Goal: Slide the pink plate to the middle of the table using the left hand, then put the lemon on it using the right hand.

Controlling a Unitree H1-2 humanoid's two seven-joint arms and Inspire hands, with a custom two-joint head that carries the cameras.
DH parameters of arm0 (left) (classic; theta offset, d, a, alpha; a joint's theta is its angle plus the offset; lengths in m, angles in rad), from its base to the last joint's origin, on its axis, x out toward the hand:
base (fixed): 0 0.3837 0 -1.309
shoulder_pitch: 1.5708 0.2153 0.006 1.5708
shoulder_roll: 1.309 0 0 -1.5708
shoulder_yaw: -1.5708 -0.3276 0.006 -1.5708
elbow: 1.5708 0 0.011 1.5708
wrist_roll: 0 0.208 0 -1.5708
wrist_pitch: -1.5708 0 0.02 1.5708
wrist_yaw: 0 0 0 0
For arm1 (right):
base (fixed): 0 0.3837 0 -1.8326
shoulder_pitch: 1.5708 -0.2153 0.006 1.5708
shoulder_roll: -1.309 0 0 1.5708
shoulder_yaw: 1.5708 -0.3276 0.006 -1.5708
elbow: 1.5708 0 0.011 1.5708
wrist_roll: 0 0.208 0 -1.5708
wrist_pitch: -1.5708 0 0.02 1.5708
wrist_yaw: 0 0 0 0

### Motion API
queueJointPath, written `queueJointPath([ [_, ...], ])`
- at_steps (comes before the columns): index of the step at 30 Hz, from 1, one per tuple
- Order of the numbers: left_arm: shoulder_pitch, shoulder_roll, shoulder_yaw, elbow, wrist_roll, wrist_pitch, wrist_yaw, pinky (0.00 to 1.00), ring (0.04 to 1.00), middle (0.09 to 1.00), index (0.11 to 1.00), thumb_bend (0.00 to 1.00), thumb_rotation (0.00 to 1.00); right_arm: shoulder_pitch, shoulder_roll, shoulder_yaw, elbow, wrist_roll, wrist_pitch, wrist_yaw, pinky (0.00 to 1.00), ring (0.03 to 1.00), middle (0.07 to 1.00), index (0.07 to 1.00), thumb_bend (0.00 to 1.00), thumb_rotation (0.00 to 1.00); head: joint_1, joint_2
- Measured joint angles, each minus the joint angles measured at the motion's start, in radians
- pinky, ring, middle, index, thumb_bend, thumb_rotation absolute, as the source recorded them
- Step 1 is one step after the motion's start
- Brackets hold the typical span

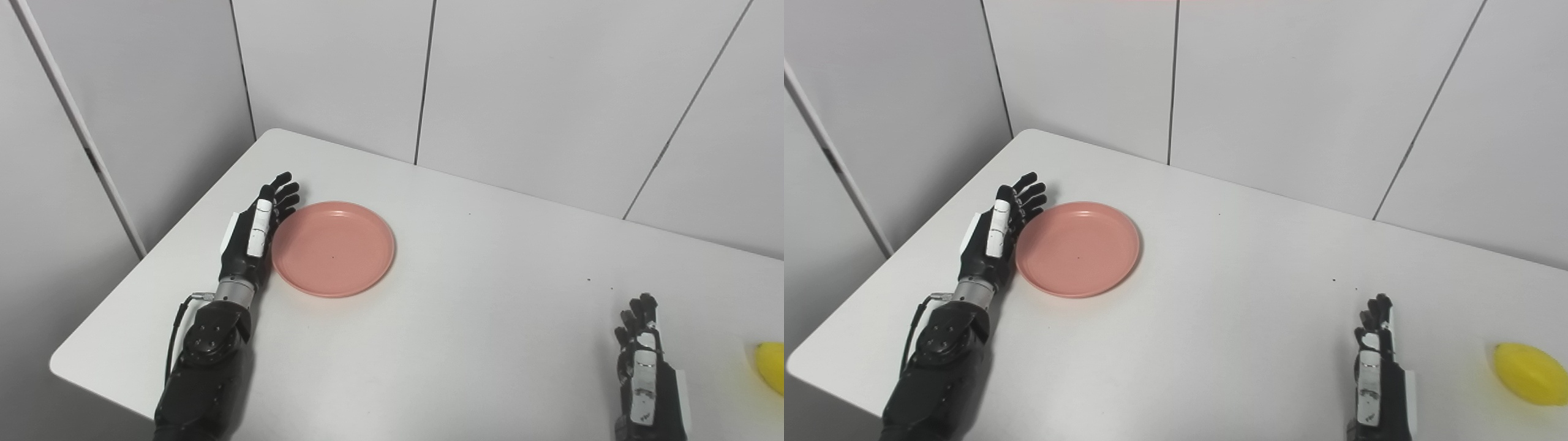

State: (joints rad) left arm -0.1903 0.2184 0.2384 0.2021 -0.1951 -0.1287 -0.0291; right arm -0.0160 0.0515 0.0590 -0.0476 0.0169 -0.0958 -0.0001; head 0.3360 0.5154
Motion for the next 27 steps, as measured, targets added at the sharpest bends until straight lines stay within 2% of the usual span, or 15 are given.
queueJointPath([
  [6, -0.001, -0.021, -0.019, -0.011, 0.002, 0.002, 0.000, 0.87, 0.863, 0.851, 0.827, 0.75, 1.00, 0.000, 0.002, -0.002, 0.000, 0.009, 0.000, 0.000, 1.00, 1.000, 1.000, 1.000, 0.75, 1.00, -0.002, 0.002],
  [9, -0.002, -0.034, -0.041, -0.021, 0.005, 0.025, 0.000, 0.88, 0.864, 0.848, 0.823, 0.74, 1.00, 0.000, 0.002, -0.002, 0.000, 0.009, 0.000, 0.000, 1.00, 1.000, 1.000, 1.000, 0.74, 1.00, -0.006, 0.006],
  [14, -0.012, -0.061, -0.072, -0.025, 0.023, 0.043, 0.000, 0.88, 0.872, 0.873, 0.853, 0.74, 1.00, 0.001, 0.002, -0.001, -0.001, 0.008, 0.000, 0.000, 1.00, 1.000, 1.000, 1.000, 0.74, 1.00, -0.017, 0.014],
  [19, -0.019, -0.090, -0.095, -0.025, 0.045, 0.044, 0.004, 0.89, 0.887, 0.890, 0.874, 0.83, 1.00, 0.003, 0.003, 0.000, -0.003, 0.005, 0.000, 0.000, 1.00, 1.000, 1.000, 1.000, 0.75, 1.00, -0.043, 0.025],
  [24, -0.024, -0.111, -0.120, -0.033, 0.067, 0.066, 0.015, 0.96, 0.912, 0.910, 0.897, 0.80, 1.00, 0.006, 0.007, 0.001, -0.007, 0.001, 0.000, 0.000, 1.00, 1.000, 1.000, 1.000, 0.73, 1.00, -0.069, 0.037],
  [27, -0.023, -0.129, -0.133, -0.042, 0.079, 0.079, 0.016, 0.96, 0.913, 0.915, 0.902, 0.74, 1.00, 0.010, 0.011, 0.004, -0.013, -0.002, 0.000, 0.000, 1.00, 1.000, 1.000, 1.000, 0.72, 1.00, -0.124, 0.057],
])
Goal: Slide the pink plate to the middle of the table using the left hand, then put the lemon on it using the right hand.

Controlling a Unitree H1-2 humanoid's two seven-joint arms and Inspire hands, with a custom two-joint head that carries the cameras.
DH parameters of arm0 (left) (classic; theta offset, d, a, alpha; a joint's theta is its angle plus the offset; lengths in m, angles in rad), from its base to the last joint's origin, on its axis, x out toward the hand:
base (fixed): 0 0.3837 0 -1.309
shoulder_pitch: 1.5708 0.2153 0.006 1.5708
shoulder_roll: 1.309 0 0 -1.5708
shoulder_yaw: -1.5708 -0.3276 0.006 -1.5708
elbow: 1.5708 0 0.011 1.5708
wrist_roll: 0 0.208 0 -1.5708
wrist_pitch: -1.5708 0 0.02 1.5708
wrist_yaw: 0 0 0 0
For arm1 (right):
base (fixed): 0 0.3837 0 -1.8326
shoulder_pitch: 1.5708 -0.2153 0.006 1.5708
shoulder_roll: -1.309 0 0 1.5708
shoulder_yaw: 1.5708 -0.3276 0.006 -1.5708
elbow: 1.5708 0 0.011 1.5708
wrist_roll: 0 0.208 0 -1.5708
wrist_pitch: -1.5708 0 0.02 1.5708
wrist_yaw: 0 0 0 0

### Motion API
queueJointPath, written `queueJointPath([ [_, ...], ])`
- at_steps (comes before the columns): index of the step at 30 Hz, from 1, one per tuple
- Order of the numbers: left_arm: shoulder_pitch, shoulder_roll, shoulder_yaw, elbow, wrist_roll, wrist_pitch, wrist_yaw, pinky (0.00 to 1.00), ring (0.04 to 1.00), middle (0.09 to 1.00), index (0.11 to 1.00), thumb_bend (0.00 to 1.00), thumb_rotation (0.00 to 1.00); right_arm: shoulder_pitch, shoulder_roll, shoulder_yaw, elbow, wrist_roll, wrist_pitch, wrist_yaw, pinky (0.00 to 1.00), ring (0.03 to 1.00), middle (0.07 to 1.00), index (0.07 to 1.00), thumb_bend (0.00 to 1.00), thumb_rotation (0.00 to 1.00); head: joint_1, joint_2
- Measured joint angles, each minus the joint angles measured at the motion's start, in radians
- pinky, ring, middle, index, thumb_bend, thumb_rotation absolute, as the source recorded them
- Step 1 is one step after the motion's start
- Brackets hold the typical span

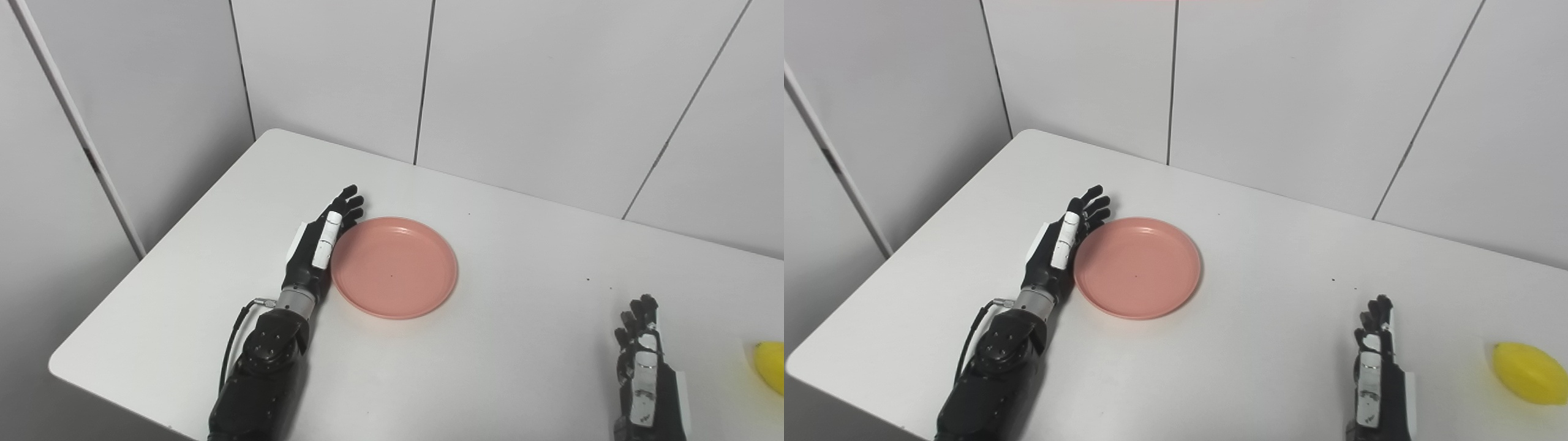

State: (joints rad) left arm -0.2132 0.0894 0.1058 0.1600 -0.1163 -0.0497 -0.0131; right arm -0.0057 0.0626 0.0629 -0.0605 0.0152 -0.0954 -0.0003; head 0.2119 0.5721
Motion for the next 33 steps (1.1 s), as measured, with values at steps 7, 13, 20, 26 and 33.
queueJointPath([
  [7, 0.008, -0.012, -0.036, -0.016, 0.006, 0.009, -0.019, 0.95, 0.913, 0.917, 0.908, 0.74, 1.00, 0.011, 0.009, 0.024, -0.012, -0.008, 0.002, 0.000, 1.00, 1.000, 1.000, 1.000, 0.72, 1.00, -0.100, 0.026],
  [13, 0.022, -0.016, -0.052, -0.035, 0.006, 0.013, -0.022, 0.96, 0.924, 0.928, 0.924, 0.70, 1.00, 0.018, 0.028, 0.045, -0.016, -0.040, 0.009, -0.009, 1.00, 1.000, 1.000, 1.000, 0.70, 1.00, -0.245, 0.040],
  [20, 0.031, -0.022, -0.070, -0.048, 0.006, 0.020, -0.035, 0.95, 0.923, 0.927, 0.922, 0.70, 1.00, 0.020, 0.079, 0.066, -0.003, -0.101, 0.009, -0.041, 1.00, 1.000, 1.000, 1.000, 0.67, 1.00, -0.368, 0.052],
  [26, 0.031, -0.022, -0.086, -0.044, 0.006, 0.018, -0.056, 0.97, 0.944, 0.947, 0.942, 0.70, 1.00, -0.002, 0.102, 0.065, 0.028, -0.112, -0.005, -0.063, 1.00, 1.000, 1.000, 1.000, 0.64, 1.00, -0.463, 0.045],
  [33, 0.028, -0.025, -0.098, -0.030, 0.012, -0.006, -0.062, 0.94, 0.941, 0.944, 0.945, 0.69, 1.00, -0.015, 0.113, 0.073, 0.052, -0.138, -0.039, -0.086, 1.00, 1.000, 1.000, 1.000, 0.63, 1.00, -0.523, 0.046],
])
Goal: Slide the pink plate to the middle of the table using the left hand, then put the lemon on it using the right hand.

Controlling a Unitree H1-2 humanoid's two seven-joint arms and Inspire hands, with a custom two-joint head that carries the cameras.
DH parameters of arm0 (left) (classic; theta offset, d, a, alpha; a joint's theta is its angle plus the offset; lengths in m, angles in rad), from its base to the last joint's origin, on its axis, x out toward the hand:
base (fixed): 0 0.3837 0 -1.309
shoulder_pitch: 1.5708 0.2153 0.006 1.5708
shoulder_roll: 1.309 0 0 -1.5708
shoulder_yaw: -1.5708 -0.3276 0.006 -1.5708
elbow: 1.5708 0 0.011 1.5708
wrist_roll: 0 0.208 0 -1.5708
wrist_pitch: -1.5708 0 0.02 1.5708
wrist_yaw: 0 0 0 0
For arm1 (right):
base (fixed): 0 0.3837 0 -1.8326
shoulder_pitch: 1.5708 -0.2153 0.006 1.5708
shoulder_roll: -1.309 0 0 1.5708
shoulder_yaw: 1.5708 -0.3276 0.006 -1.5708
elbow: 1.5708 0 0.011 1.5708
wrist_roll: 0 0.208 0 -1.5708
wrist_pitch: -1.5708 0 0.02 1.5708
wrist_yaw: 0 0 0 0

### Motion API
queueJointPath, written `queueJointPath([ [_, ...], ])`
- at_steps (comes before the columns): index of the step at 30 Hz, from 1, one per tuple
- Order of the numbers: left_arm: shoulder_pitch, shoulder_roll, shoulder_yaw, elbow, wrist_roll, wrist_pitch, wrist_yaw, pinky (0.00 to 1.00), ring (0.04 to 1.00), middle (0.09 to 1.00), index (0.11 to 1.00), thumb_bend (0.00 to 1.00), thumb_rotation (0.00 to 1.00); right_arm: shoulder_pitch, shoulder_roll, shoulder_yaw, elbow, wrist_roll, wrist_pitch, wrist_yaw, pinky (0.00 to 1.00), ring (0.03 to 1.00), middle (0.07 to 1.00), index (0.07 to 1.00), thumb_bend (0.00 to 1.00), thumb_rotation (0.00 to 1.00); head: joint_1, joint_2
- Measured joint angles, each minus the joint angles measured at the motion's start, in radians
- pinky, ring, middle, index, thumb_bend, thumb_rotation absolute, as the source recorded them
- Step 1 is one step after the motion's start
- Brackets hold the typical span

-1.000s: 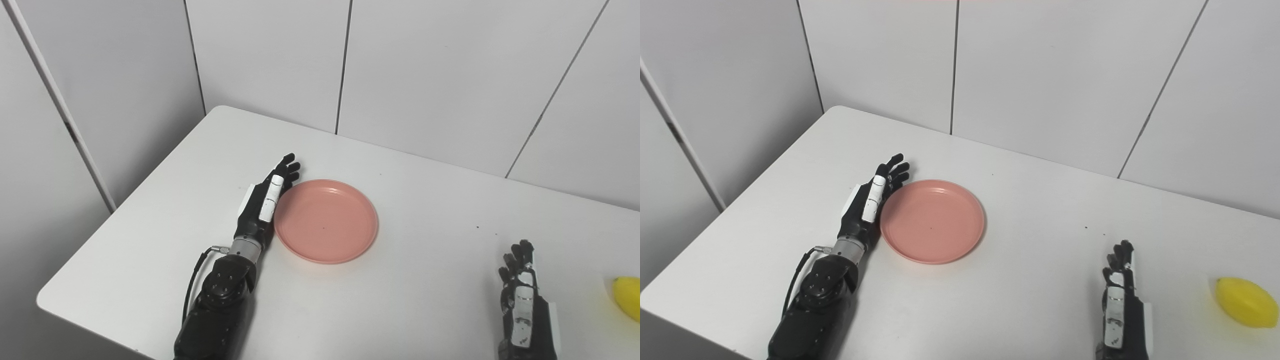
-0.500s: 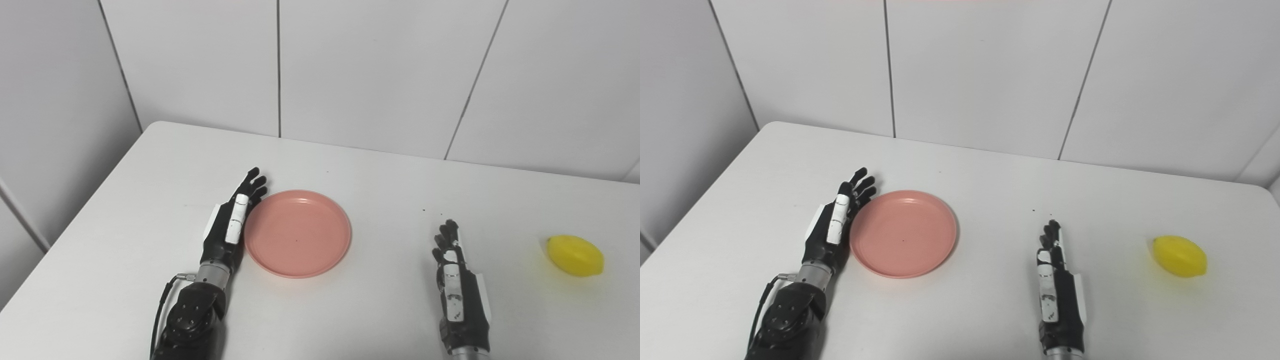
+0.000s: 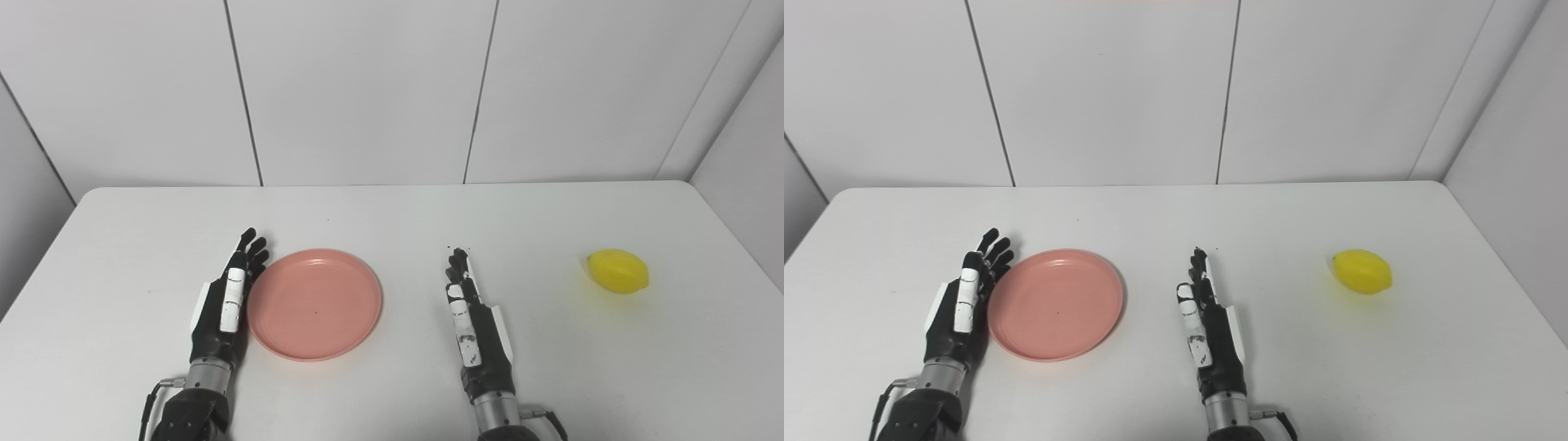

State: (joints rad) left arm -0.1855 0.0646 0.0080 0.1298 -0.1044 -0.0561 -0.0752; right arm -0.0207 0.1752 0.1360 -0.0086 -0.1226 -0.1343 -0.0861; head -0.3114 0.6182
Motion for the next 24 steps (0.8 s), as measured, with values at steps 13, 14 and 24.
queueJointPath([
  [13, -0.003, -0.045, -0.048, -0.002, 0.014, -0.003, -0.016, 0.96, 0.958, 0.963, 0.964, 0.69, 1.00, -0.003, 0.000, -0.001, 0.002, 0.016, -0.004, -0.006, 1.00, 1.000, 1.000, 1.000, 0.64, 1.00, 0.012, -0.002],
  [14, -0.002, -0.050, -0.052, -0.004, 0.014, -0.003, -0.021, 0.96, 0.961, 0.964, 0.965, 0.69, 1.00, -0.003, 0.000, -0.001, 0.002, 0.020, -0.004, -0.006, 1.00, 1.000, 1.000, 1.000, 0.64, 1.00, 0.012, -0.002],
  [24, 0.010, -0.062, -0.075, -0.018, 0.026, -0.001, -0.028, 0.96, 0.964, 0.969, 0.972, 0.68, 1.00, -0.002, -0.010, 0.003, -0.001, 0.031, -0.004, 0.007, 1.00, 1.000, 1.000, 1.000, 0.64, 1.00, 0.067, 0.000],
])
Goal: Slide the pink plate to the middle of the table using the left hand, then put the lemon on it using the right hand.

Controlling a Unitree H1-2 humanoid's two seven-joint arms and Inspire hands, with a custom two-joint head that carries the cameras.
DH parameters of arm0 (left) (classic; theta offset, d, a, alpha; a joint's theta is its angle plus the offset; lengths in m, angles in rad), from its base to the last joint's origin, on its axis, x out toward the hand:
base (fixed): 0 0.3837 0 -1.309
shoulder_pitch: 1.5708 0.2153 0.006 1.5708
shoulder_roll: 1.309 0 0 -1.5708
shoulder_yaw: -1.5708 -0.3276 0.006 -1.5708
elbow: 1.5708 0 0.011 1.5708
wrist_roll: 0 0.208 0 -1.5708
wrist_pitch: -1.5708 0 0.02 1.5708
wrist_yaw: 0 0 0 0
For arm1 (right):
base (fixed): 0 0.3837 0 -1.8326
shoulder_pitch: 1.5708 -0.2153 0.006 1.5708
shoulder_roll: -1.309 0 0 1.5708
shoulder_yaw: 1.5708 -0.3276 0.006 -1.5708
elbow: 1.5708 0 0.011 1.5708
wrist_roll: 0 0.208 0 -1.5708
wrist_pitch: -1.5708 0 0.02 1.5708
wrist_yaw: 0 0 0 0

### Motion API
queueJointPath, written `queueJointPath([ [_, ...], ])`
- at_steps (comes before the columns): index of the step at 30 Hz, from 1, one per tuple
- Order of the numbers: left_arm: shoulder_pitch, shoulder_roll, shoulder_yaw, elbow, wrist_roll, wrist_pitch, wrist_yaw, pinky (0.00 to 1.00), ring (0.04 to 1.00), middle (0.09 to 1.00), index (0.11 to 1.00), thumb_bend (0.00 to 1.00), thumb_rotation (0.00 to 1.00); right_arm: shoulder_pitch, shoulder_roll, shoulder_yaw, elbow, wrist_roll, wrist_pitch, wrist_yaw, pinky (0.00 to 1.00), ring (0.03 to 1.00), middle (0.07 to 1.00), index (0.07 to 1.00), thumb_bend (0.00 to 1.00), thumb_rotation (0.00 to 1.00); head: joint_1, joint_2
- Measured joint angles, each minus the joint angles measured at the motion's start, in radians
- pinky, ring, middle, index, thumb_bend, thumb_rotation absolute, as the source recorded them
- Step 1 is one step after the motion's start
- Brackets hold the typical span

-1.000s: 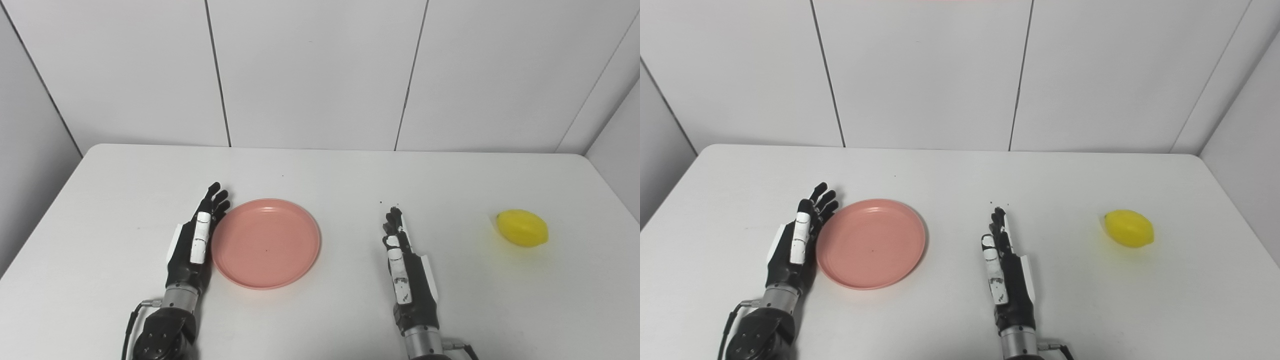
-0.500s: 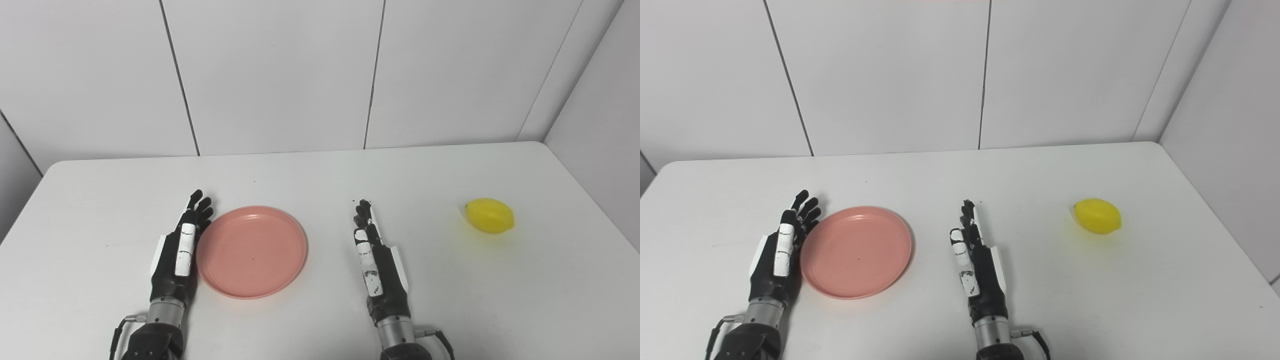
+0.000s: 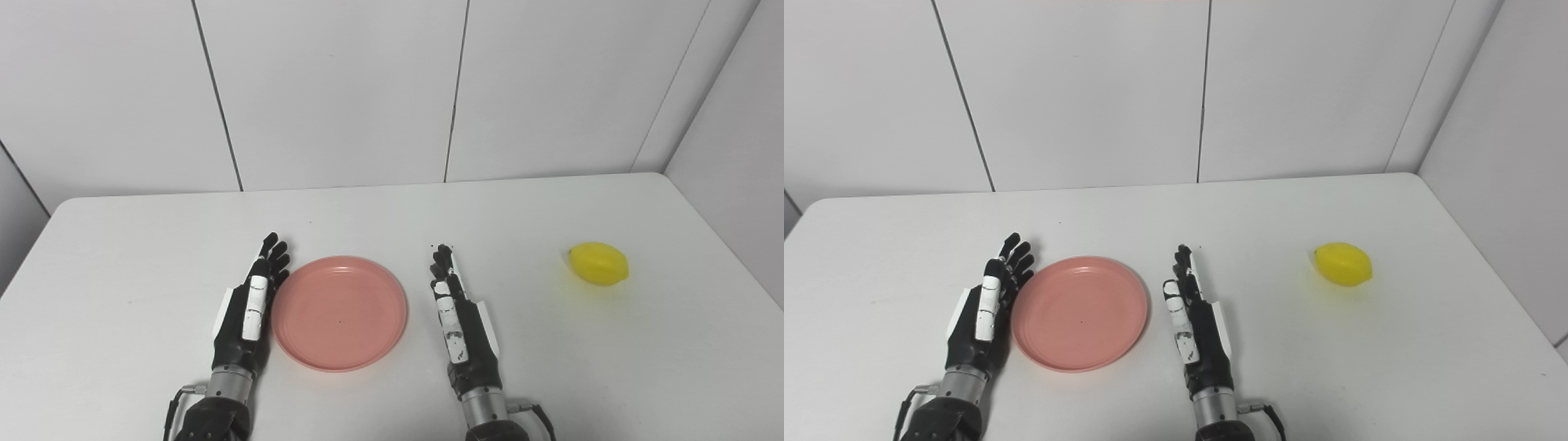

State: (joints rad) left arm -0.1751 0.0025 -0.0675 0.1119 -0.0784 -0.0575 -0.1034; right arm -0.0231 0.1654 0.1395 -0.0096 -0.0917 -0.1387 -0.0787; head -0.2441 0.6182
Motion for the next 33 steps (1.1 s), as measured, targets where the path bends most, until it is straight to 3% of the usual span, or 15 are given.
queueJointPath([
  [6, 0.007, -0.021, -0.016, 0.000, 0.017, -0.011, 0.001, 0.98, 0.968, 0.970, 0.968, 0.69, 1.00, 0.010, -0.025, -0.004, -0.022, 0.014, 0.002, 0.021, 1.00, 1.000, 1.000, 1.000, 0.65, 1.00, 0.087, 0.014],
  [9, 0.007, -0.029, -0.023, 0.006, 0.035, -0.028, 0.005, 0.97, 0.969, 0.973, 0.970, 0.70, 1.00, 0.032, -0.056, -0.011, -0.054, 0.037, 0.040, 0.046, 1.00, 1.000, 1.000, 1.000, 0.69, 1.00, 0.130, 0.018],
  [13, 0.007, -0.037, -0.032, 0.014, 0.059, -0.043, 0.010, 0.98, 0.971, 0.973, 0.969, 0.71, 1.00, 0.051, -0.085, -0.024, -0.085, 0.041, 0.091, 0.049, 1.00, 1.000, 1.000, 1.000, 0.73, 1.00, 0.140, 0.022],
  [23, 0.007, -0.058, -0.035, 0.014, 0.082, -0.045, 0.017, 0.97, 0.972, 0.973, 0.971, 0.71, 1.00, 0.050, -0.091, -0.044, -0.101, 0.030, 0.093, 0.043, 1.00, 1.000, 1.000, 0.997, 0.70, 1.00, 0.126, 0.049],
  [27, 0.006, -0.060, -0.035, 0.013, 0.094, -0.045, 0.021, 0.97, 0.975, 0.978, 0.977, 0.69, 1.00, 0.039, -0.104, -0.074, -0.111, -0.057, 0.093, -0.001, 1.00, 0.981, 0.955, 0.945, 0.73, 1.00, 0.126, 0.055],
  [29, 0.006, -0.060, -0.035, 0.013, 0.094, -0.045, 0.021, 0.97, 0.975, 0.980, 0.979, 0.69, 1.00, 0.028, -0.117, -0.088, -0.117, -0.122, 0.093, -0.025, 0.95, 0.948, 0.930, 0.922, 0.74, 1.00, 0.123, 0.058],
  [30, 0.006, -0.060, -0.034, 0.013, 0.093, -0.045, 0.021, 0.97, 0.973, 0.978, 0.978, 0.69, 1.00, 0.025, -0.133, -0.091, -0.131, -0.158, 0.097, -0.031, 0.92, 0.937, 0.919, 0.912, 0.75, 0.95, 0.114, 0.060],
  [31, 0.006, -0.060, -0.034, 0.013, 0.091, -0.045, 0.020, 0.96, 0.968, 0.976, 0.977, 0.69, 1.00, 0.024, -0.148, -0.093, -0.152, -0.183, 0.101, -0.031, 0.88, 0.918, 0.907, 0.896, 0.74, 0.83, 0.111, 0.060],
  [33, 0.006, -0.059, -0.034, 0.012, 0.089, -0.044, 0.020, 0.96, 0.966, 0.975, 0.975, 0.69, 1.00, 0.015, -0.174, -0.098, -0.182, -0.208, 0.103, -0.025, 0.84, 0.899, 0.893, 0.883, 0.75, 0.69, 0.100, 0.060],
])
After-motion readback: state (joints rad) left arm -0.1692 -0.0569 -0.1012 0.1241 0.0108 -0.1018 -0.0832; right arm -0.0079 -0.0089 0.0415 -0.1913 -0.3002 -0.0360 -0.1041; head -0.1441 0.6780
